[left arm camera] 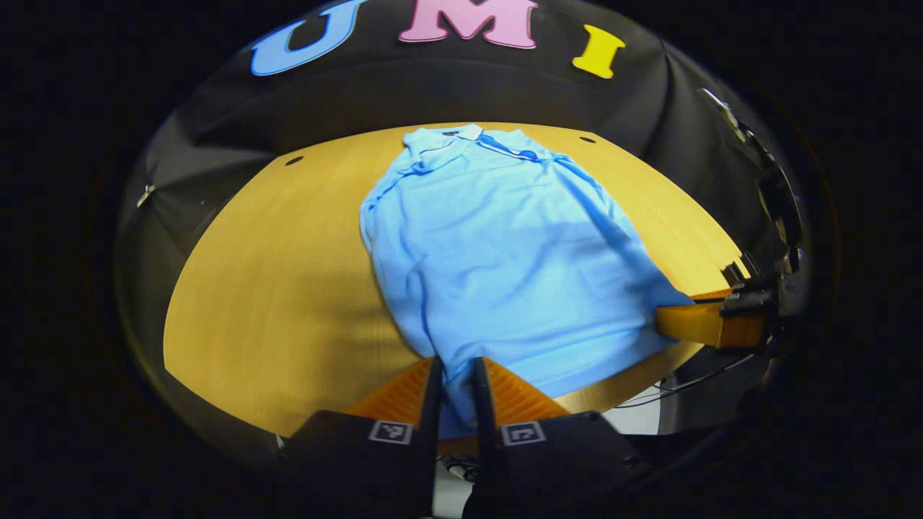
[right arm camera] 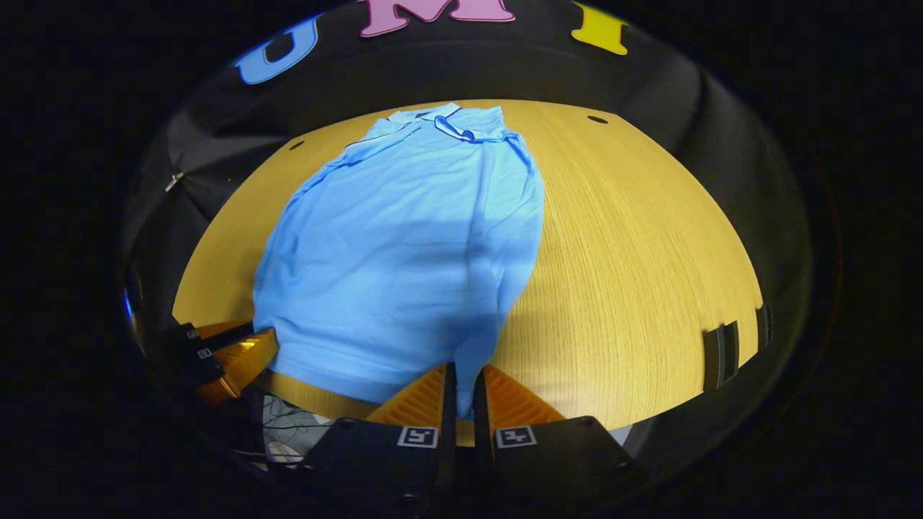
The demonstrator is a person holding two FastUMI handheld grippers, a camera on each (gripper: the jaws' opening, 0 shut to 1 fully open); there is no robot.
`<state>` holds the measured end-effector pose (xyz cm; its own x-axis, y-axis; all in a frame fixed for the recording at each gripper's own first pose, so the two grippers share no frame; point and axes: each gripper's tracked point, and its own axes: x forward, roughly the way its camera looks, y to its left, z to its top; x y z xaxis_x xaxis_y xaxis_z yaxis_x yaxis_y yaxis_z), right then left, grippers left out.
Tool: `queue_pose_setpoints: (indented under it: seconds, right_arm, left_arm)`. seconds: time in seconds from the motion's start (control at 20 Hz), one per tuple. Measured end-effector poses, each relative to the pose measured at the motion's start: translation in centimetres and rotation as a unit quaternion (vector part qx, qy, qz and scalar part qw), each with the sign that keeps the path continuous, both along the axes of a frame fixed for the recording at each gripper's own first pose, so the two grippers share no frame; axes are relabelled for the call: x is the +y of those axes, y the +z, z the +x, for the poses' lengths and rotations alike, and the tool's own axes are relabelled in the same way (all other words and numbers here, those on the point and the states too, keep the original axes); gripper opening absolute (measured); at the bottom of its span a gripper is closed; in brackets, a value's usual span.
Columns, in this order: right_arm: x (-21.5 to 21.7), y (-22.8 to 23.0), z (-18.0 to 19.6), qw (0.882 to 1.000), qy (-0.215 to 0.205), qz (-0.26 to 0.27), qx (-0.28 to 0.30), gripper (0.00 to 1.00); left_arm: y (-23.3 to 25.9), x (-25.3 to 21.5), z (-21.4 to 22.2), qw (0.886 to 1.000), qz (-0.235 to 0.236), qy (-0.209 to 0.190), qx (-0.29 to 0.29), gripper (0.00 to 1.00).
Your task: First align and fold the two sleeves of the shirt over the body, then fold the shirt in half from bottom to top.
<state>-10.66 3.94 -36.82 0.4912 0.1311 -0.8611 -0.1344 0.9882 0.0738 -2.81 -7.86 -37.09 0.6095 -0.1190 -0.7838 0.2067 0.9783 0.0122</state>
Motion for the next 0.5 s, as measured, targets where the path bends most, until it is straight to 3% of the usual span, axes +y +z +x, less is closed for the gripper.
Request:
queue_pose_setpoints:
  seconds: [0.05,0.15,0.5]
  right_arm:
    - [0.1,0.0,0.0,1.0,-0.005,0.009,0.005,0.14]
    - [0.3,-0.1,0.2,1.0,0.008,0.021,0.006,0.05]
    - [0.1,0.8,1.0,0.999,0.038,0.019,0.017,0.05]
  left_arm:
    - [0.0,-0.1,0.1,1.0,0.002,0.003,0.0,0.15]
    - [0.0,-0.1,0.4,1.0,-0.021,0.021,0.003,0.07]
    - [0.8,-0.4,0.8,0.997,-0.066,0.042,0.029,0.06]
